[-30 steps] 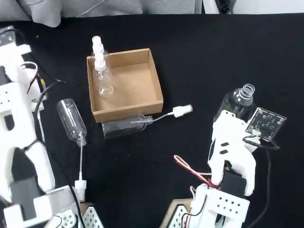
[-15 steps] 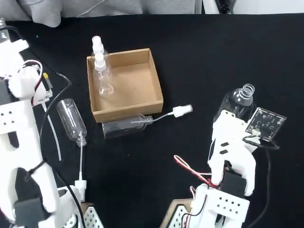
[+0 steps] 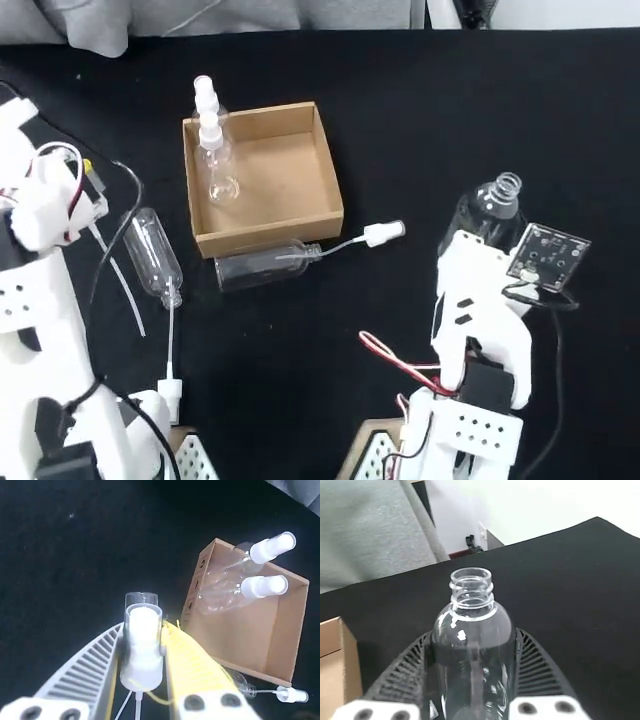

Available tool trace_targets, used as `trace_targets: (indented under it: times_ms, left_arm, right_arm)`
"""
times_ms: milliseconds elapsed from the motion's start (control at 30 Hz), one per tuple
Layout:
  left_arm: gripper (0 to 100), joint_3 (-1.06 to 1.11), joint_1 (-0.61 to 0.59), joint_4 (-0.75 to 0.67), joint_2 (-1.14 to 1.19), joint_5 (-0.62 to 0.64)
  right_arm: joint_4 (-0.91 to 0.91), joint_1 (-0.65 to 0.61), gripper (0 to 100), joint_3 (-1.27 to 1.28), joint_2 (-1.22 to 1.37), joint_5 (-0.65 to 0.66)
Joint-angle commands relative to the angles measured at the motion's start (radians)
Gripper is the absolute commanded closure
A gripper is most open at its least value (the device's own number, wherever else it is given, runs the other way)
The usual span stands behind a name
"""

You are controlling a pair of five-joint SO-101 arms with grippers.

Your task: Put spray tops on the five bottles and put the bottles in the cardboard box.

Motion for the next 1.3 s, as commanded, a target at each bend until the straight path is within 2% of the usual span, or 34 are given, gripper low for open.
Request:
trace_targets:
  times_ms: [0, 233, 367, 567, 733, 967, 1133, 1267]
  left_arm:
    - [97, 0.042, 0.036, -0.041, -0.092, 0.020]
    - [97, 0.318, 0.117, -0.219, -0.295, 0.130]
    - [97, 0.453, 0.125, -0.327, -0.411, 0.135]
    - [97, 0.605, 0.125, -0.443, -0.519, 0.233]
    - [97, 0.673, 0.125, -0.503, -0.583, 0.296]
    - [97, 0.704, 0.125, -0.511, -0.651, 0.345]
    - [97, 0.704, 0.125, -0.537, -0.664, 0.345]
    - [97, 0.704, 0.127, -0.572, -0.681, 0.345]
  right_arm:
    - [-0.028, -0.049, 92.8, -0.002, -0.021, 0.002]
    - [-0.026, -0.112, 92.8, -0.001, -0.021, 0.002]
    - [-0.026, -0.150, 92.8, -0.001, -0.021, 0.006]
    - [-0.025, -0.198, 92.8, -0.001, -0.021, 0.009]
    - [-0.025, -0.238, 92.8, -0.001, -0.021, 0.011]
    - [0.020, -0.278, 92.8, -0.015, -0.028, 0.012]
    - [0.117, -0.282, 92.8, -0.021, -0.150, 0.012]
    - [0.163, -0.359, 92.8, 0.031, -0.271, 0.066]
